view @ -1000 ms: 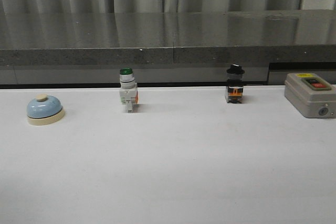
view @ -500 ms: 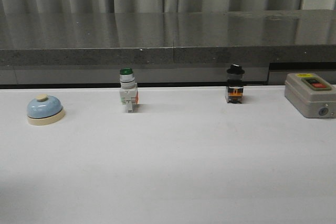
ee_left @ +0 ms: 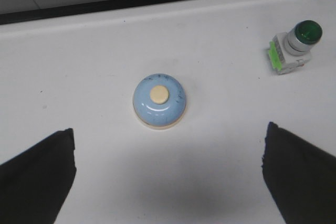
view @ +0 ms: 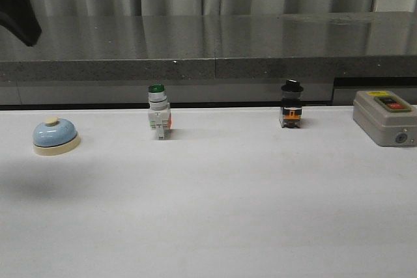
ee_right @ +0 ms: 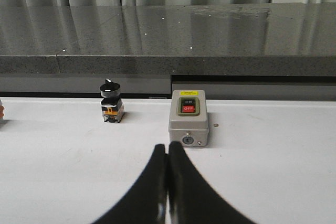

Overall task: Place and press bell with both arms
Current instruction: 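Lower the left gripper over the blue bell and close on it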

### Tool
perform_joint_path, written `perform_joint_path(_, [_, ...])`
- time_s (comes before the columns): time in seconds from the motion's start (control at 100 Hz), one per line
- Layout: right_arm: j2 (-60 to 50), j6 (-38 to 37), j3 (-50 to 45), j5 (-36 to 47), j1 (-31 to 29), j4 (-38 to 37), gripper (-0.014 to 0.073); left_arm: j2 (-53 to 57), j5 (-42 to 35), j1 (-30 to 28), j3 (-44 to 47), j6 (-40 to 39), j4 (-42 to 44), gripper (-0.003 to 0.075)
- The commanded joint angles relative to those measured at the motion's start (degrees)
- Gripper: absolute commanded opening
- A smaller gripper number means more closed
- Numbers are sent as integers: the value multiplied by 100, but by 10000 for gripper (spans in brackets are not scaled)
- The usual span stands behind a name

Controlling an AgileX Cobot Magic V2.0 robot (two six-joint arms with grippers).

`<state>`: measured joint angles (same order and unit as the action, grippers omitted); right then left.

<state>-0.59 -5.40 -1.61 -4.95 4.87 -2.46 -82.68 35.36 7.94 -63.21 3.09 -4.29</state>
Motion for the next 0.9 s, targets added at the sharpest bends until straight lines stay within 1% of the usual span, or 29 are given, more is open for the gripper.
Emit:
perform_joint_path(0.0, [-115, 45, 111, 463, -43, -14, -64, -309, -225, 41, -468, -35, -68, 689])
perform_joint_path(0.2, [-115, 45, 111, 463, -43, -14, -64, -1186, -175, 41, -1040, -35, 14, 689])
perform_joint_path(0.43, [-115, 45, 111, 463, -43, -14, -64, -1951, -195, 41, -1440, -35, 14, 689])
perform_joint_path(0.89, [-115, 45, 111, 463, -43, -14, -64, -2709, -393, 41, -1546, -35, 14, 689])
